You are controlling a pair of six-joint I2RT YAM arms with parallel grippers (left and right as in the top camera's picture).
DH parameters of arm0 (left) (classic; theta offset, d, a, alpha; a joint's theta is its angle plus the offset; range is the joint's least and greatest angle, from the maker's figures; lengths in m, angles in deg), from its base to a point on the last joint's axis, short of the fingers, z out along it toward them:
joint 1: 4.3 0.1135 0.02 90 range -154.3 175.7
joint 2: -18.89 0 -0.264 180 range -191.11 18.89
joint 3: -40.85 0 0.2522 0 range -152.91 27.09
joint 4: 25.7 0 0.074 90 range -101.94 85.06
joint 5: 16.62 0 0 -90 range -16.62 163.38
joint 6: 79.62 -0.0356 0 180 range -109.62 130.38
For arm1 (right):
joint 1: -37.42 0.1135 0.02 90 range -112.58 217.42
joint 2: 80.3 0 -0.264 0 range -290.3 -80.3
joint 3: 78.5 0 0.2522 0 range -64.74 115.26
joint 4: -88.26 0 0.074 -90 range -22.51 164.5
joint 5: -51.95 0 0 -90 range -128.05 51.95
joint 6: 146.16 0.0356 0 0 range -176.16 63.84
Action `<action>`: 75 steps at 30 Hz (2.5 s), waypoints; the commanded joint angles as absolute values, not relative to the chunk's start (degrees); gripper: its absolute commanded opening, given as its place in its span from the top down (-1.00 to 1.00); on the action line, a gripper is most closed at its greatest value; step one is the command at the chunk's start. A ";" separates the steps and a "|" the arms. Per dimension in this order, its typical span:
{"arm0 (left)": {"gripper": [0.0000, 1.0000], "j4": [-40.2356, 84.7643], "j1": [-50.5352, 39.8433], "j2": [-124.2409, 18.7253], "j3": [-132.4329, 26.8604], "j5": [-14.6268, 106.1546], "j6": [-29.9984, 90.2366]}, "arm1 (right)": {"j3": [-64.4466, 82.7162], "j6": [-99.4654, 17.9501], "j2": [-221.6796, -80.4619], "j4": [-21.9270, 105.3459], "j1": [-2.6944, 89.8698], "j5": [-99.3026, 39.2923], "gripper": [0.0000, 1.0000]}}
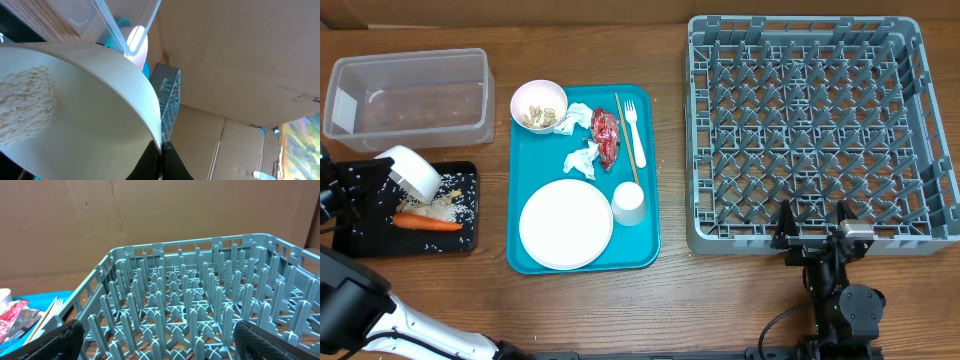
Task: Sort waste into correct bins and load items into the dishwasher rack
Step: 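Tilt the bowl with the left gripper to dump rice onto the black tray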
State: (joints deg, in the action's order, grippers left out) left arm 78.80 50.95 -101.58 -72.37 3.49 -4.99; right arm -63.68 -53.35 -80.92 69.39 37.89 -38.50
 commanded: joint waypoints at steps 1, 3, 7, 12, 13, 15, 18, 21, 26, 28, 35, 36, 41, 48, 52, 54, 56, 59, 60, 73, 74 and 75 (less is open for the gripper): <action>0.92 75.87 51.80 -102.41 -72.00 2.79 -1.13 | -64.27 -53.15 -80.46 69.74 38.22 -39.28 -1.00; 0.92 77.84 51.82 -102.52 -72.00 1.77 -2.37 | -64.27 -53.15 -80.46 69.72 38.22 -39.26 -1.00; 0.91 73.92 51.97 -102.80 -72.00 2.47 -0.36 | -64.27 -53.13 -80.46 69.74 38.22 -39.26 -1.00; 0.92 75.13 52.04 -103.00 -72.00 2.49 -2.26 | -64.27 -53.13 -80.46 69.74 38.22 -39.26 -1.00; 0.91 76.02 52.04 -103.00 -72.00 2.38 -2.50 | -64.27 -53.15 -80.46 69.74 38.22 -39.26 -1.00; 0.92 74.56 52.17 -103.00 -72.00 1.88 -3.51 | -64.27 -53.15 -80.46 69.74 38.22 -39.28 -1.00; 0.92 75.04 52.17 -103.35 -72.00 2.82 -0.71 | -64.27 -53.15 -80.46 69.74 38.22 -39.28 -1.00; 0.92 74.86 52.17 -103.37 -72.00 1.26 -5.39 | -64.27 -53.15 -80.46 69.74 38.22 -39.26 -1.00; 0.92 73.68 52.59 -103.65 -72.00 -0.09 -1.89 | -64.27 -53.15 -80.46 69.74 38.22 -39.28 -1.00; 0.92 73.35 52.78 -103.78 -72.00 0.32 1.63 | -64.27 -53.15 -80.46 69.74 38.22 -39.28 -0.99; 0.92 72.33 53.55 -104.46 -72.00 2.27 4.51 | -64.27 -53.13 -80.46 69.74 38.22 -39.26 -1.00; 0.92 73.42 53.55 -104.42 -72.00 0.04 0.23 | -64.27 -53.15 -80.46 69.74 38.22 -39.28 -1.00; 0.92 73.42 53.68 -104.92 -72.00 1.37 2.77 | -64.27 -53.13 -80.46 69.74 38.22 -39.26 -1.00; 0.92 69.60 53.83 -105.40 -72.02 0.78 3.20 | -64.27 -53.15 -80.46 69.74 38.22 -39.26 -1.00; 0.92 75.48 53.85 -105.47 -72.02 -4.00 0.05 | -64.27 -53.13 -80.46 69.74 38.22 -39.26 -0.99; 0.92 74.75 53.85 -105.51 -72.00 -4.05 0.82 | -64.27 -53.15 -80.46 69.74 38.22 -39.28 -1.00; 0.92 76.48 53.88 -105.51 -72.02 -3.15 3.09 | -64.27 -53.15 -80.46 69.74 38.22 -39.28 -1.00; 0.92 75.43 53.88 -105.51 -72.02 -4.22 2.31 | -64.27 -53.15 -80.46 69.74 38.22 -39.28 -0.99; 0.92 75.87 53.85 -105.51 -72.02 -3.35 3.97 | -64.27 -53.15 -80.46 69.74 38.22 -39.26 -1.00; 0.92 79.28 53.92 -105.51 -72.02 -1.62 0.21 | -64.27 -53.13 -80.46 69.74 38.22 -39.28 -1.00; 0.92 80.13 53.92 -105.49 -72.02 -1.62 -1.80 | -64.27 -53.15 -80.46 69.74 38.22 -39.26 -1.00; 0.92 81.35 53.83 -105.51 -72.02 -1.64 -4.01 | -64.27 -53.15 -80.46 69.74 38.22 -39.26 -1.00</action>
State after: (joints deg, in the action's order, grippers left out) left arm 79.39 53.55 -104.98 -71.95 -1.77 1.74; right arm -63.68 -53.37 -80.92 69.35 37.92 -38.52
